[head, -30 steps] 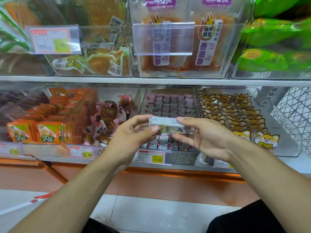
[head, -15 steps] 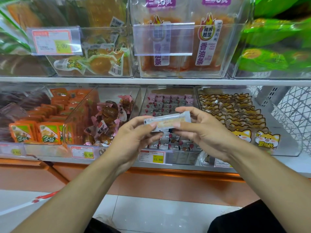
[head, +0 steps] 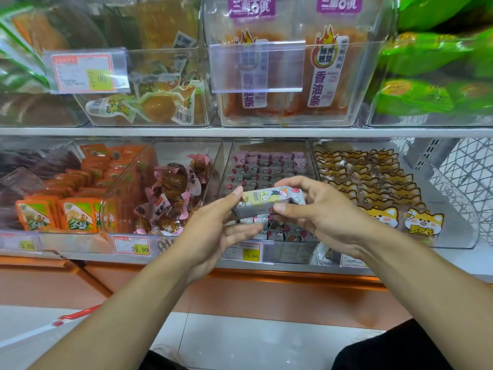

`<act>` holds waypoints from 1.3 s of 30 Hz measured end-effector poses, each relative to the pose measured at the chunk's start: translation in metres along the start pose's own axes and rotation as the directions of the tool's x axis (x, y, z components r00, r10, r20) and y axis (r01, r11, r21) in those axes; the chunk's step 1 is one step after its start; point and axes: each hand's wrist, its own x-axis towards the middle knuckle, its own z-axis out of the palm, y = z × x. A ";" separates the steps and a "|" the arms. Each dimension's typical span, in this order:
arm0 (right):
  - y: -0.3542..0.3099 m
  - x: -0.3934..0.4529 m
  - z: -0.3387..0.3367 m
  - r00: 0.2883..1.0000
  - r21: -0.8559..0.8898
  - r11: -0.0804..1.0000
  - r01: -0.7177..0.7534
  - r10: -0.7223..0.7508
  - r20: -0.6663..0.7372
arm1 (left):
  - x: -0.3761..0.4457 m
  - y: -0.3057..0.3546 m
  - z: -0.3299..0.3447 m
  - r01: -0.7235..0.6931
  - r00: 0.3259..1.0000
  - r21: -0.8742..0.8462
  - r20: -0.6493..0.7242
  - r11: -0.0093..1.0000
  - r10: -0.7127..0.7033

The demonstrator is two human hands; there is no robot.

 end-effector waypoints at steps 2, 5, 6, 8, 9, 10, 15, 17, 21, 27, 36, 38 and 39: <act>0.001 -0.001 0.000 1.000 -0.062 0.998 0.021 -0.022 -0.003 | 0.002 -0.001 -0.001 -0.005 1.000 -0.013 -0.025 1.000 0.004; 0.001 0.000 0.001 0.999 -0.056 0.998 0.030 -0.032 -0.033 | 0.004 -0.002 -0.002 -0.071 0.997 -0.008 -0.030 0.997 0.071; 0.001 0.001 0.000 0.999 -0.024 1.000 0.019 -0.020 -0.042 | 0.005 -0.002 -0.003 -0.093 0.995 -0.005 -0.030 0.996 0.092; 0.001 0.002 0.000 0.999 0.073 0.997 -0.016 0.019 -0.045 | 0.006 -0.003 -0.003 -0.126 0.992 0.031 -0.024 0.992 0.127; 0.000 0.002 0.001 0.998 0.107 0.994 -0.030 0.035 -0.050 | 0.006 -0.004 -0.003 -0.140 0.990 0.054 -0.015 0.989 0.141; 0.000 0.001 0.002 0.997 0.127 0.991 -0.031 0.040 -0.068 | 0.006 -0.005 -0.003 -0.154 0.988 0.077 -0.005 0.985 0.155; -0.002 0.003 0.004 0.928 0.000 0.975 0.222 -0.211 -0.306 | 0.009 -0.010 -0.007 -0.316 0.923 0.437 -0.065 0.842 0.380; -0.005 0.006 -0.002 0.842 -0.279 0.914 0.294 -0.386 -0.378 | 0.011 -0.013 -0.010 -0.348 0.868 0.652 -0.048 0.674 0.495; -0.004 0.010 -0.008 0.784 -0.637 0.727 0.256 -0.542 -0.304 | 0.012 -0.023 -0.008 -0.324 0.849 0.880 0.107 0.349 0.518; 0.007 0.023 -0.010 0.867 -0.879 0.471 0.078 -0.468 -0.173 | 0.011 -0.036 -0.001 -0.312 0.871 0.950 0.292 -0.014 0.396; 0.005 0.039 -0.015 0.910 -0.969 0.225 0.102 -0.415 -0.001 | 0.016 -0.047 0.001 -0.281 0.906 0.946 0.317 -0.161 0.282; 0.005 0.039 -0.016 0.926 -0.977 0.192 0.093 -0.376 0.014 | 0.017 -0.048 0.001 -0.282 0.905 0.945 0.320 -0.168 0.280; 0.006 0.040 -0.016 0.933 -0.983 0.158 0.091 -0.360 0.028 | 0.017 -0.048 0.000 -0.283 0.905 0.945 0.320 -0.166 0.280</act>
